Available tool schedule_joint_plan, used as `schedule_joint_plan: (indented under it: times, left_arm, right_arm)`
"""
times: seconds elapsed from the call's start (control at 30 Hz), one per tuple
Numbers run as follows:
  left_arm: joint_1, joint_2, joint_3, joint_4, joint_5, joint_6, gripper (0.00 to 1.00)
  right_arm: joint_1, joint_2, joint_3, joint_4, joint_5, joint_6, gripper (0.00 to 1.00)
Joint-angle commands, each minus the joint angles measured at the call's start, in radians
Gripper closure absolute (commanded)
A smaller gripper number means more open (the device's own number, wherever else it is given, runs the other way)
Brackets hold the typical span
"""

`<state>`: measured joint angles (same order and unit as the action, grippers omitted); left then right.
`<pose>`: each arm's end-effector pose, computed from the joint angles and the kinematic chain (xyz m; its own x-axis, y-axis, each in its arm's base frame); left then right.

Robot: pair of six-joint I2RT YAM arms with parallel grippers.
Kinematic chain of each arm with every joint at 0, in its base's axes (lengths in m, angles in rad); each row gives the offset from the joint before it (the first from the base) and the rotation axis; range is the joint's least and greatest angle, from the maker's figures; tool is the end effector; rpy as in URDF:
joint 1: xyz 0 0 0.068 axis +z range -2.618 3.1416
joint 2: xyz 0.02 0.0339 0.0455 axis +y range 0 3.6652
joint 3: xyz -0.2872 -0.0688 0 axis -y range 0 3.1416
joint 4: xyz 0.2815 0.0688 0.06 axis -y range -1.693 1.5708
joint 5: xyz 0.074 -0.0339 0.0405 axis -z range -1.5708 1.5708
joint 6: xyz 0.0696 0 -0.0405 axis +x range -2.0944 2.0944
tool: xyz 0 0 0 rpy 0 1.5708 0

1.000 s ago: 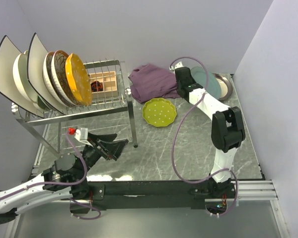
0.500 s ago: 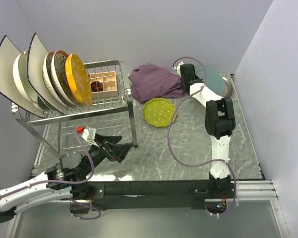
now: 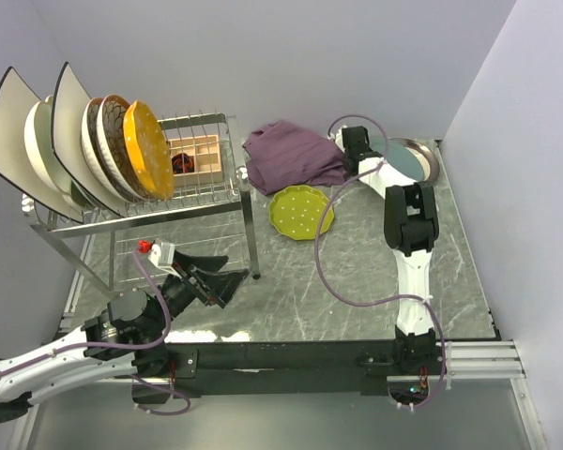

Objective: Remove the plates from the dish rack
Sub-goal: Place the plate at the corner of the board.

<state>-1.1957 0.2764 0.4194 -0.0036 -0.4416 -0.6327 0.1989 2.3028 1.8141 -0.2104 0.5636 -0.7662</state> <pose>0.0824 -0.1281 0.3104 -0.3647 -0.5330 -0.7635 0.5834 0.5082 -0.6335 0.5861 0.0802 0.1625 -0.6167 -0.7222 -0.3131 -0.2689 0.5671 -0.7785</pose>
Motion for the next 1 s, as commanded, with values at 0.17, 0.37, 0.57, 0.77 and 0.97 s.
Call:
schedule_joint_plan:
  times: [0.17, 0.37, 0.57, 0.77, 0.97]
  left_arm:
    - [-0.004, -0.017, 0.012, 0.027, 0.003, -0.002, 0.01]
    - [-0.004, -0.017, 0.015, 0.028, 0.015, -0.004, 0.0]
    - [-0.004, -0.032, 0.01, 0.03, 0.018, -0.005, 0.01]
    - [-0.004, -0.034, 0.01, 0.027, 0.015, -0.004, 0.01]
    - [-0.004, -0.031, 0.01, 0.027, 0.015, -0.005, 0.01]
  right_arm:
    - [-0.015, -0.019, 0.094, 0.025, 0.042, 0.028, 0.77]
    - [-0.015, -0.051, 0.152, -0.136, -0.043, 0.131, 0.66]
    - [-0.006, -0.052, 0.205, -0.266, -0.106, 0.183, 0.62]
    - [-0.007, -0.025, 0.189, -0.236, -0.09, 0.191, 0.61]
    - [-0.023, -0.006, 0.188, -0.222, -0.096, 0.212, 0.55]
